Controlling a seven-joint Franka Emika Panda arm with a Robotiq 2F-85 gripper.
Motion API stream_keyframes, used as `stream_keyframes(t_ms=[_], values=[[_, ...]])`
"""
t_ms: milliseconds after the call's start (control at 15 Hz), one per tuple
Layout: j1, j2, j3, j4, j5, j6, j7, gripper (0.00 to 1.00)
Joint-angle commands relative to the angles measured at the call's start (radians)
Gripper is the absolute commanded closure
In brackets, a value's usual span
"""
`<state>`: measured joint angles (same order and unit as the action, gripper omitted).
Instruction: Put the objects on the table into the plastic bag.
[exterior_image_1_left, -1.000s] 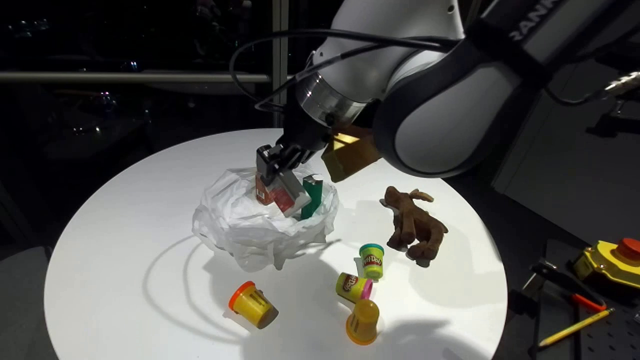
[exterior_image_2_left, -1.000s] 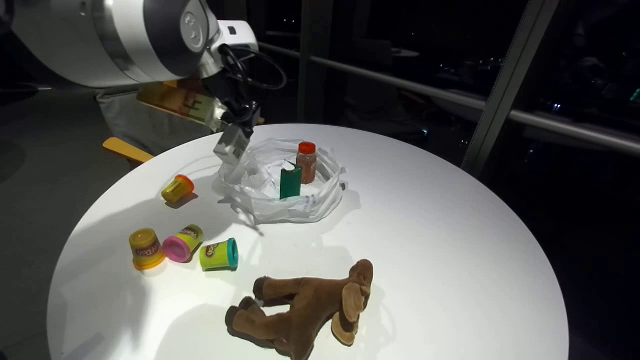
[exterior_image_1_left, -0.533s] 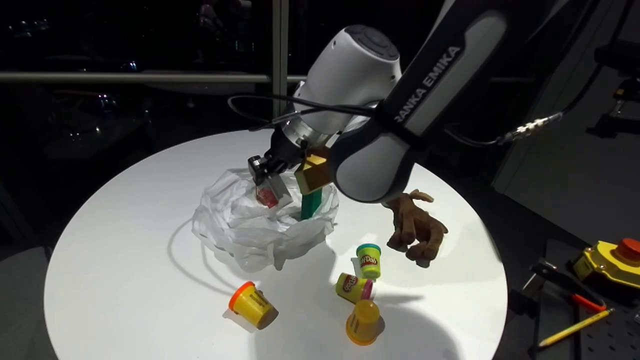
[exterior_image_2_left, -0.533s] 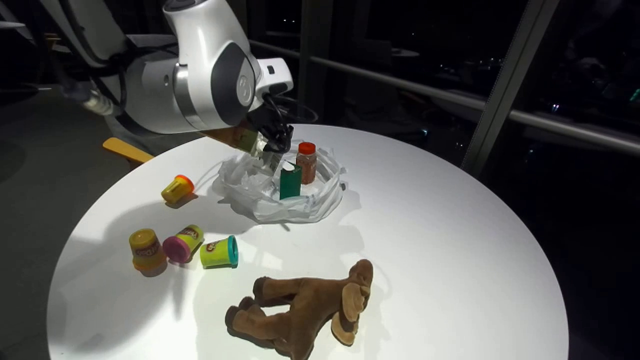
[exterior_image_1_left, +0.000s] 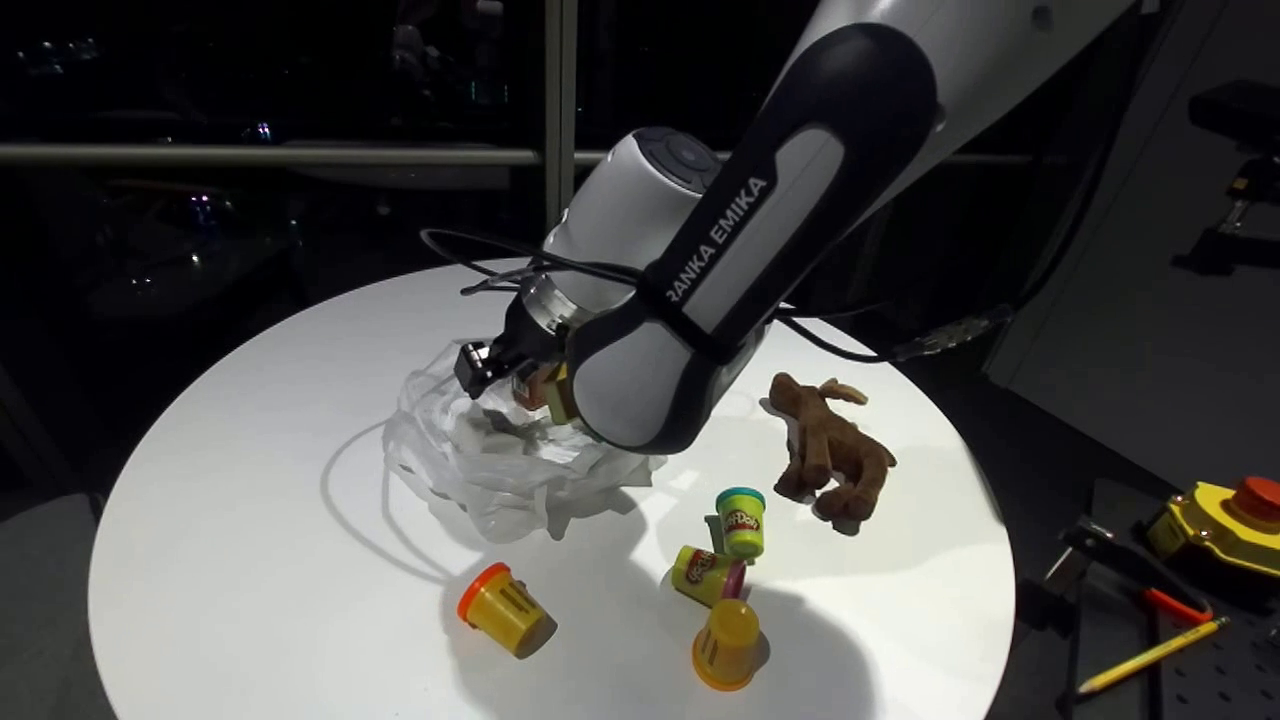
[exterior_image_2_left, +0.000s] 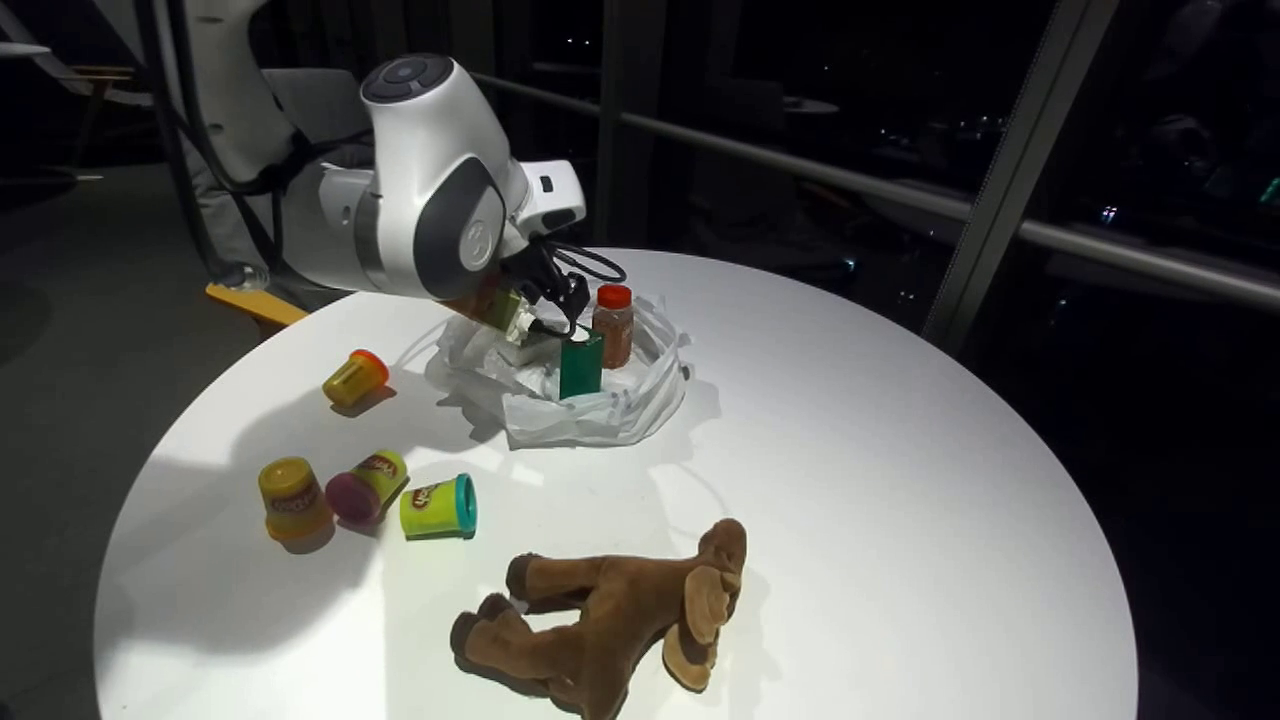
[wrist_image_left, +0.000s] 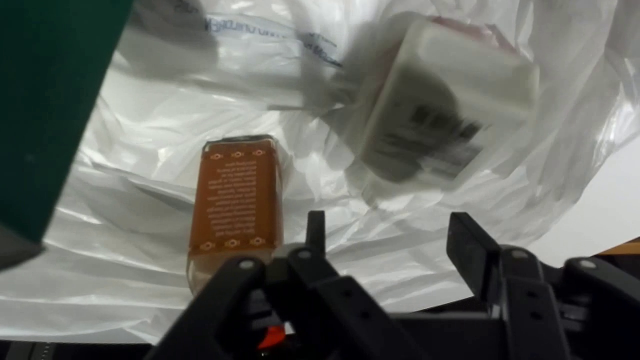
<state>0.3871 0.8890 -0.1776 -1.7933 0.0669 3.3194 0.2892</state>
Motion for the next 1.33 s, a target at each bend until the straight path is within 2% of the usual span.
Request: stream_keyframes(t_ms=[0, 67, 333, 467, 733, 867, 1000, 1133, 1267], values=[[0.005, -0.048, -0.001, -0.040, 0.055, 0.023, -0.052, 0.03], [0.012, -0.072, -0.008, -0.066, 0.070, 0.026, -0.049, 0.00], [0.022, -0.201, -0.020, -0.202, 0.128, 0.010, -0.045, 0.00], [0.055, -0.299, -0.052, -0.295, 0.159, 0.021, -0.042, 0.00], [0.267, -0.483, -0.286, -0.441, 0.210, -0.091, 0.001, 0.00], [0.392, -0.577, -0.439, -0.511, 0.214, -0.240, 0.028, 0.00], [0.491, -0.630, -0.573, -0.549, 0.157, -0.382, 0.094, 0.00], [0.530, -0.682, -0.635, -0.589, 0.117, -0.509, 0.130, 0.00], [0.528, -0.723, -0.637, -0.641, 0.133, -0.580, 0.134, 0.00]])
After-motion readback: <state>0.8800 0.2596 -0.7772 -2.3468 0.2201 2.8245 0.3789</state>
